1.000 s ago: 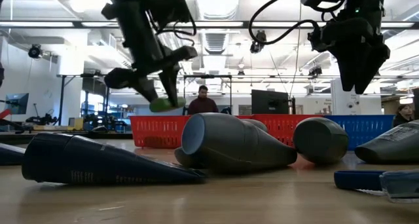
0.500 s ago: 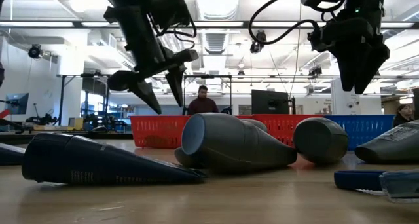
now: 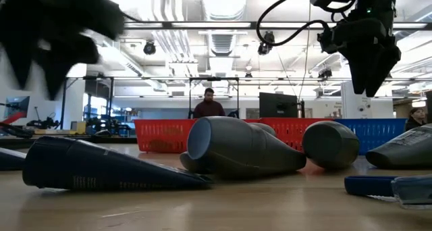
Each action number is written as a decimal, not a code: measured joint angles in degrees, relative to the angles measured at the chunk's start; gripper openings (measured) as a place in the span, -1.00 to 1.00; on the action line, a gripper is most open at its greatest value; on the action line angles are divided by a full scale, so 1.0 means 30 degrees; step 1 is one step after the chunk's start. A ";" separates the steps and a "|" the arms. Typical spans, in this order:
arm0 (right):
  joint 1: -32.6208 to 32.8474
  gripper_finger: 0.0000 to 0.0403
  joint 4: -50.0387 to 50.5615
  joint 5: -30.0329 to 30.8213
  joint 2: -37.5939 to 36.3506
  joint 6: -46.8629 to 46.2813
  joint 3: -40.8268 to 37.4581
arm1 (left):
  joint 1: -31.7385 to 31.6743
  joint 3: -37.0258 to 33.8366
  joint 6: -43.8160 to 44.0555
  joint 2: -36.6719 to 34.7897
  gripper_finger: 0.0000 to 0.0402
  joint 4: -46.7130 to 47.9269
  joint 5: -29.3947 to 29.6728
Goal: Pick & Place Travel size toiletries
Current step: Put the blue shave cream in the middle red bin
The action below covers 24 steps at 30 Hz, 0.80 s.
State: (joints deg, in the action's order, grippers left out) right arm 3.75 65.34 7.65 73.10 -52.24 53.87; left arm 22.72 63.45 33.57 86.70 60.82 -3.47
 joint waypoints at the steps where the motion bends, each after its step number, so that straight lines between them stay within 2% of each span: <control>1: 0.0000 0.69 -0.0008 -0.0003 0.0000 0.0045 0.0000 | 0.0820 -0.0004 0.0739 0.0000 0.29 -0.0153 0.0081; 6: 0.0000 0.65 -0.0037 -0.0011 0.0000 0.0056 0.0000 | 0.4152 -0.0117 0.3921 0.0007 0.45 -0.1003 0.0909; 9: 0.0000 0.65 -0.0068 -0.0006 0.0000 0.0111 0.0000 | 0.5226 -0.0580 0.5573 0.0009 0.56 -0.1523 0.1164; 18: 0.0000 0.75 -0.0173 -0.0003 0.0000 0.0136 0.0000 | 0.5463 -0.3467 0.9558 0.0015 0.58 -0.6267 0.1511; 24: 0.0000 0.72 -0.0176 -0.0003 0.0000 0.0130 -0.0007 | 0.5463 -0.4817 1.0470 0.0022 0.55 -0.6429 0.1527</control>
State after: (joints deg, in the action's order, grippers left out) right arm 3.75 64.82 7.64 73.10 -51.85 53.84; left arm 39.11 49.00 64.98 86.76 41.54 1.11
